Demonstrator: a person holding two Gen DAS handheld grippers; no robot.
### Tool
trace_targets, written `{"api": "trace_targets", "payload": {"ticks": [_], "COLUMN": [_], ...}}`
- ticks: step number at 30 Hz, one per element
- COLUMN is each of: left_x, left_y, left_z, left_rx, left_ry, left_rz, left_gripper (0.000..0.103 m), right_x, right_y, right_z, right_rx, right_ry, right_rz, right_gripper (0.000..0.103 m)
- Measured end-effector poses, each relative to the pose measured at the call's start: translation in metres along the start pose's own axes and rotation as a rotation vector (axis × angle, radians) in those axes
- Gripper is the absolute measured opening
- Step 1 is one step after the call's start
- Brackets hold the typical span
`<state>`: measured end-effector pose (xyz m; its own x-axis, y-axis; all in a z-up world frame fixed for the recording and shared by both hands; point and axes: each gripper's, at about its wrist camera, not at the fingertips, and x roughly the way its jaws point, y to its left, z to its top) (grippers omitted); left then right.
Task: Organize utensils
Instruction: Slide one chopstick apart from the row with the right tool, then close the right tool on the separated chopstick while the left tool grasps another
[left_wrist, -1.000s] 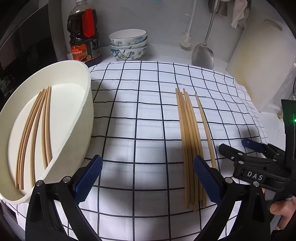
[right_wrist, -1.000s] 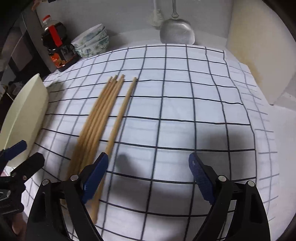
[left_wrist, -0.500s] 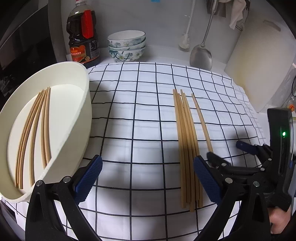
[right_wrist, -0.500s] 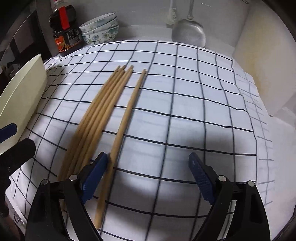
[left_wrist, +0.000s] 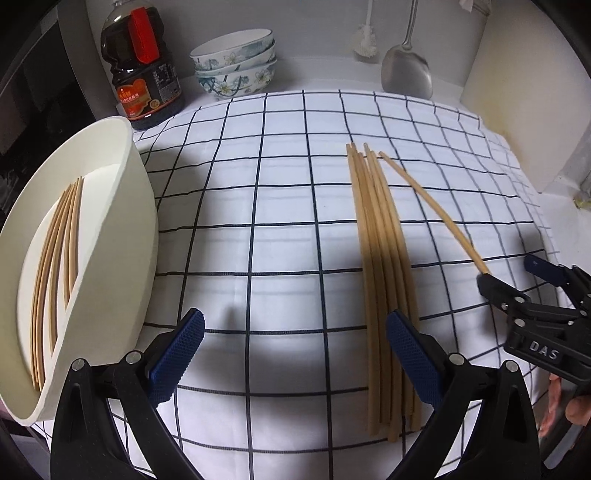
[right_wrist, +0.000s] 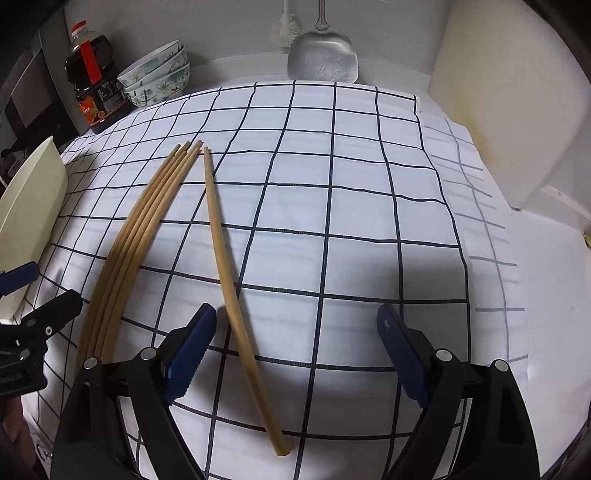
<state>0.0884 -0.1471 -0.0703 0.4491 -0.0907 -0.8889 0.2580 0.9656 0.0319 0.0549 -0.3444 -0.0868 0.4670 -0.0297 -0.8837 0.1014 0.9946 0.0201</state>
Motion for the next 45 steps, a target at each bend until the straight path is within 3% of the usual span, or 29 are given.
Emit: {"api": "trace_targets", "payload": {"ticks": [11,19,26,33,35,37,40,44,45], "left_x": [0.012,0.007,0.013,0.016,0.012,0.009,0.005,0.005,0.005], "left_y": [0.002,0.002,-0.013,-0.004,-0.008,-0.014,-0.024,-0.026,-0.025], "left_z": [0.001,-0.010,-0.003,-0.004,-0.006,-0.006,-0.008,-0.010,-0.010], "left_rx": [-0.016,0.003,0.067,0.033,0.048,0.057,0.080,0.075,0.069], "left_ry": [0.019,-0.013,-0.030,-0.059,-0.075,-0.079,-0.090,-0.108,-0.114], "left_rz": [0.000,-0.005,0.069,0.015,-0.010,-0.038,-0.063,-0.065,-0.065], "left_gripper": [0.098,0.098,0.098,0.094,0.076,0.058,0.032,0.007,0.007], "right_x": [0.000,0.001,0.002,0.003,0.003,0.001,-0.002,-0.003,-0.003], "right_y": [0.001,0.001,0.001,0.003,0.004,0.005,0.006,0.009,0.009], "right_z": [0.000,0.000,0.000,0.001,0.000,0.000,0.002,0.001,0.001], "right_rx": [0.005,-0.001,-0.002,0.005,-0.002,-0.013,-0.018,-0.031,-0.035], "right_ry": [-0.002,-0.017,-0.019,-0.045,-0.058,-0.072,-0.087,-0.099,-0.100], "right_rz": [-0.002,-0.014,-0.014,-0.020,-0.017,-0.011,-0.021,-0.043,-0.048], "right_gripper": [0.085,0.085,0.085,0.084,0.083,0.072,0.029,0.011,0.008]}}
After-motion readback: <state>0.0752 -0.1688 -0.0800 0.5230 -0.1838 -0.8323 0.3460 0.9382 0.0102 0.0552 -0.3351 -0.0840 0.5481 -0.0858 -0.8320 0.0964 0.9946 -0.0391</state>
